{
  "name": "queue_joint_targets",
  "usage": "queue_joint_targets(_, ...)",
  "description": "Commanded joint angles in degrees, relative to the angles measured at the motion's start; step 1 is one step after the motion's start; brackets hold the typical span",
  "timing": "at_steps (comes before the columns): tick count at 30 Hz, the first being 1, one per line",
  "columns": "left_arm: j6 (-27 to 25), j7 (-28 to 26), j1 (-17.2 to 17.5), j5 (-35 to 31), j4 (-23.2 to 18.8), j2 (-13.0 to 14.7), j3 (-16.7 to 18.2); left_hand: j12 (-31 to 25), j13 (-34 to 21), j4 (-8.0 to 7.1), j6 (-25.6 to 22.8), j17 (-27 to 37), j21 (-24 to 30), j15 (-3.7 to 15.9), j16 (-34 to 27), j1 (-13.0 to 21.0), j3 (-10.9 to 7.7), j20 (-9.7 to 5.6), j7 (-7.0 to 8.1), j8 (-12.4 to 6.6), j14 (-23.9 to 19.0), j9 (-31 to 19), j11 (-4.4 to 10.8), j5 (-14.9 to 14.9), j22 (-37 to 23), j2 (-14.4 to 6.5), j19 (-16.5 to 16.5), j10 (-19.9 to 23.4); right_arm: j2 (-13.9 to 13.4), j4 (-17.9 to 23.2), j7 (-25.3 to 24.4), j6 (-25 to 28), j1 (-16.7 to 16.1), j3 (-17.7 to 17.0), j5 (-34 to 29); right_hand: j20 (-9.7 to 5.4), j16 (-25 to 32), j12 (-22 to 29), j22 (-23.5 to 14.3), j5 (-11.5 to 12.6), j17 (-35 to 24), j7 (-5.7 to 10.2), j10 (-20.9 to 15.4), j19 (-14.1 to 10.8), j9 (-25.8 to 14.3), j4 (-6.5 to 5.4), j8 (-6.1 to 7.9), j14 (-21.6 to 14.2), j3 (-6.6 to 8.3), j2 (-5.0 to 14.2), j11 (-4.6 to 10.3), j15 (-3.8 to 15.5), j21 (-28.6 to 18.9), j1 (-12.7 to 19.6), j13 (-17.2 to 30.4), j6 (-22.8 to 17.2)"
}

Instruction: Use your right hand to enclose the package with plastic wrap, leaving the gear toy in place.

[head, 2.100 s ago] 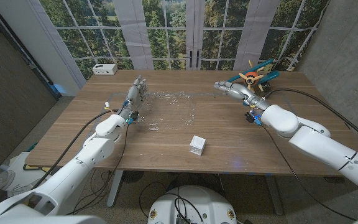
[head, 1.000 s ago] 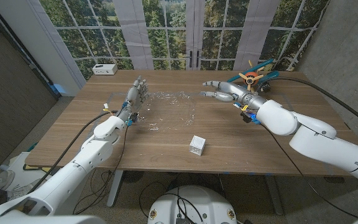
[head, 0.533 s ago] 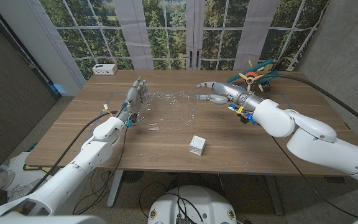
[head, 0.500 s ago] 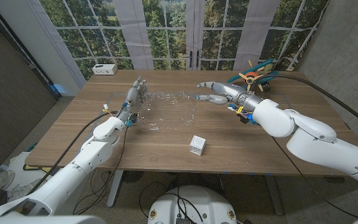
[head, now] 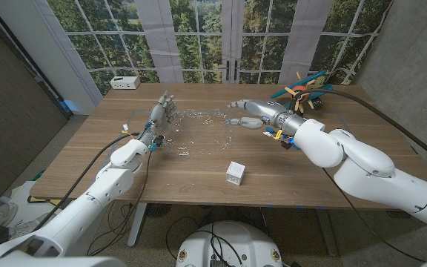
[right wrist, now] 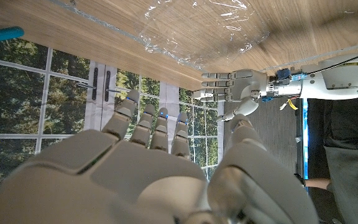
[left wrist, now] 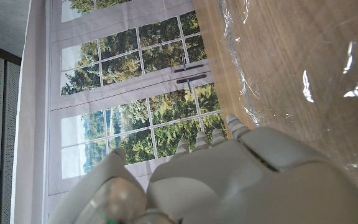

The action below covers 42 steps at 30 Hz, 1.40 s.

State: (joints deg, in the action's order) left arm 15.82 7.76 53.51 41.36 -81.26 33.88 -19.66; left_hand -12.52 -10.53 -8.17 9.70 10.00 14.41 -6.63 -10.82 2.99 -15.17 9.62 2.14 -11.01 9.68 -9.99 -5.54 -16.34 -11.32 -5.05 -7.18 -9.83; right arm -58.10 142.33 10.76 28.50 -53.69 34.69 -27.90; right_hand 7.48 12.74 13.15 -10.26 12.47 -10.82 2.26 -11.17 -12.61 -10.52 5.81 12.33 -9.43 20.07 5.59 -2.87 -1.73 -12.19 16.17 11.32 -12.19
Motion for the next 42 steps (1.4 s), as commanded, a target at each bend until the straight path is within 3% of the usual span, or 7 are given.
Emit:
queue_joint_targets(1,0.1,1.5,-0.3,0.7,1.1,0.0,0.0,0.2,-0.2,0.20,5.2,0.1,0.1,0.23,0.1,0.4,-0.12,0.39,0.43,0.06,4.5,-0.2,-0.49,-0.2,-0.2,-0.8,0.3,-5.5,2.2,2.7,5.2,5.0,-0.9,3.4,-9.4,0.03,0.0,0.2,-0.2,-0.1,-0.1,0.31,-0.3,-0.5,-0.3,0.35,0.02,0.1,-0.18,-0.45,0.26,0.45,-0.4,0.4,0.3,-0.4)
queue_joint_targets(22,1.3,5.2,-0.6,2.4,2.2,-0.2,0.3,0.3,-0.2,0.21,5.1,0.2,0.0,0.27,0.1,0.4,-0.08,0.60,0.42,0.14,4.4,-0.2,-0.50,-0.1,-0.2,-0.8,0.4,-5.4,6.7,4.6,11.8,10.0,-6.1,7.1,-24.5,-0.38,-1.0,-0.9,-0.2,-0.2,-0.1,1.21,1.6,0.2,-0.3,2.10,-0.75,1.9,-0.12,-1.89,1.44,1.15,0.1,2.0,0.4,0.7)
queue_joint_targets(31,0.7,5.5,-0.8,2.5,2.3,0.2,0.3,0.3,-0.2,0.20,5.1,0.2,0.0,0.30,0.2,0.5,-0.06,0.65,0.37,0.17,4.4,-0.2,-0.53,-0.1,-0.2,-0.8,0.4,-5.4,10.4,3.3,19.1,10.9,-7.1,9.2,-35.5,-0.65,-0.7,-1.5,-0.3,-0.2,-0.2,1.60,3.1,-0.4,-0.4,3.36,-1.34,1.2,-0.96,-4.67,2.71,2.57,-0.1,3.2,0.5,2.7)
queue_joint_targets(33,0.7,5.7,-0.9,2.5,2.5,0.1,0.2,0.3,-0.2,0.21,5.1,0.2,0.0,0.31,0.2,0.5,-0.05,0.64,0.39,0.16,4.4,-0.2,-0.51,-0.1,-0.2,-0.8,0.4,-5.4,11.5,2.9,21.2,11.1,-7.4,9.1,-37.6,-0.71,-0.4,-1.4,-0.3,-0.1,-0.4,1.56,3.0,-0.8,-0.4,3.55,-2.00,0.7,-1.30,-5.62,2.84,2.79,-0.2,3.6,0.6,4.9)
queue_joint_targets(42,0.7,5.9,-1.1,2.4,2.6,0.0,0.1,0.4,-0.2,0.21,5.1,0.2,0.0,0.31,0.2,0.5,-0.03,0.60,0.41,0.21,4.4,-0.2,-0.44,-0.1,-0.3,-0.8,0.5,-5.4,14.4,1.5,25.9,8.3,-9.4,7.4,-40.1,-1.05,-0.4,-1.7,-0.4,0.2,-0.7,-0.33,4.2,-0.9,-0.6,3.43,-1.95,0.9,-2.59,-7.96,2.78,2.66,-0.2,3.3,0.8,6.8)
